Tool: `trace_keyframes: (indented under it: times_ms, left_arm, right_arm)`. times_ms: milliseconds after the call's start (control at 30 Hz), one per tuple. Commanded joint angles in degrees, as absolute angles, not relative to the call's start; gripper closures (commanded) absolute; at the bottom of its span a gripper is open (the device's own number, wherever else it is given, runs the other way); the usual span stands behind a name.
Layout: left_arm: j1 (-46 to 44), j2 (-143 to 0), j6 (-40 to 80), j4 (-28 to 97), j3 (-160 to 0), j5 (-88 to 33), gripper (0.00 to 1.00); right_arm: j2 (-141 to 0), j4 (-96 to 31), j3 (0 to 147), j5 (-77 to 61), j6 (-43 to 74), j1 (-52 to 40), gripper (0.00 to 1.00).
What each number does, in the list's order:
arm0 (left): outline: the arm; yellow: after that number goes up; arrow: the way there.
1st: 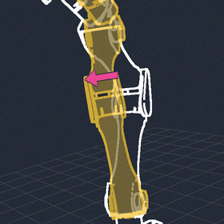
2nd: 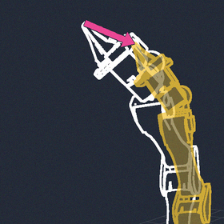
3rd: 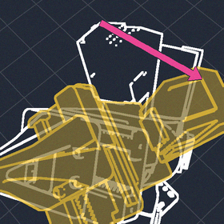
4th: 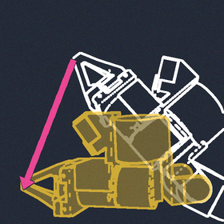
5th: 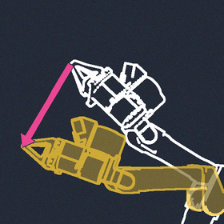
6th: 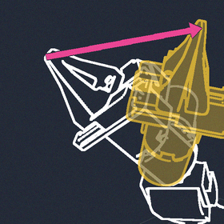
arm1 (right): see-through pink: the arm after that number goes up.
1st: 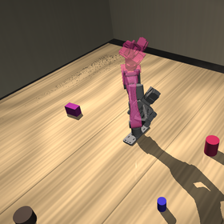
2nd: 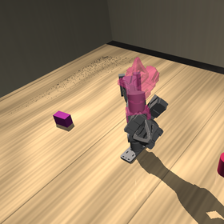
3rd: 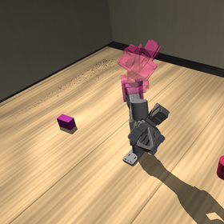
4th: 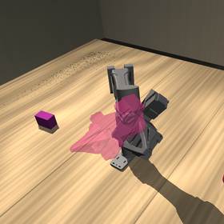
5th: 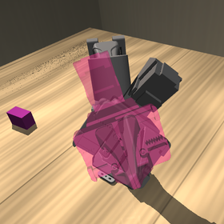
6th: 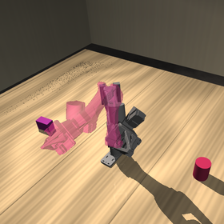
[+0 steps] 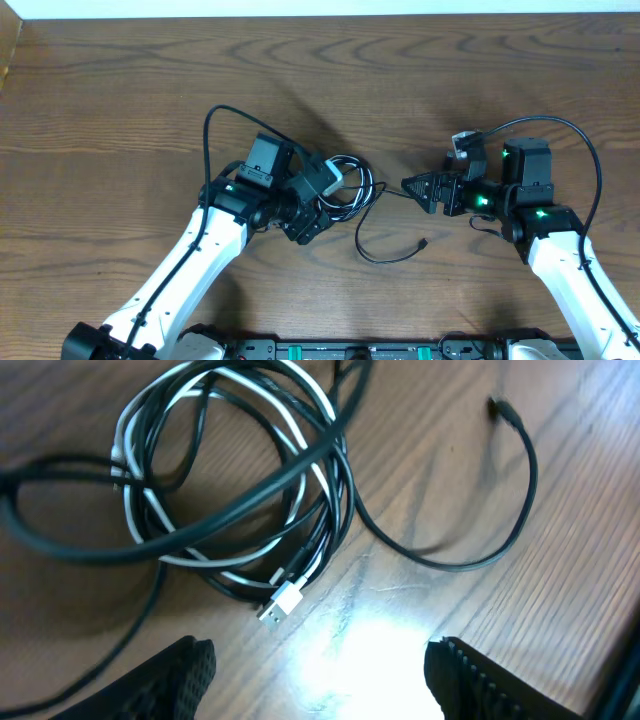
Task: Untangle cables
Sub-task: 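Bring the right gripper back toward the left gripper's cable bundle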
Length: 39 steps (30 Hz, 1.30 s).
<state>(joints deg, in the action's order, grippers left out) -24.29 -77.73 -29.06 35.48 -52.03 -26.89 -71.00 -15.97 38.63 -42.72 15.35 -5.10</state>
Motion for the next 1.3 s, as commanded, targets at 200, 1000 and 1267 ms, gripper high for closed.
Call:
trace_keyframes:
  times_ms: [200,1000,1267]
  left_arm:
    - [-31.68,-80.82,-35.75,28.45,-50.61,-27.05,0.27]
    - [-37.39,-99.29,-25.34,11.11,-50.61,-17.43,0.42]
    - [-37.36,-98.74,-22.37,10.07,-50.74,-17.26,0.81]
  right_arm:
    - [-71.07,-15.81,38.61,-43.66,15.86,-5.48,0.12]
    - [-71.07,-16.1,38.61,-43.68,15.86,-5.48,0.11]
    - [-71.07,-16.23,38.61,-43.68,15.86,-5.48,0.11]
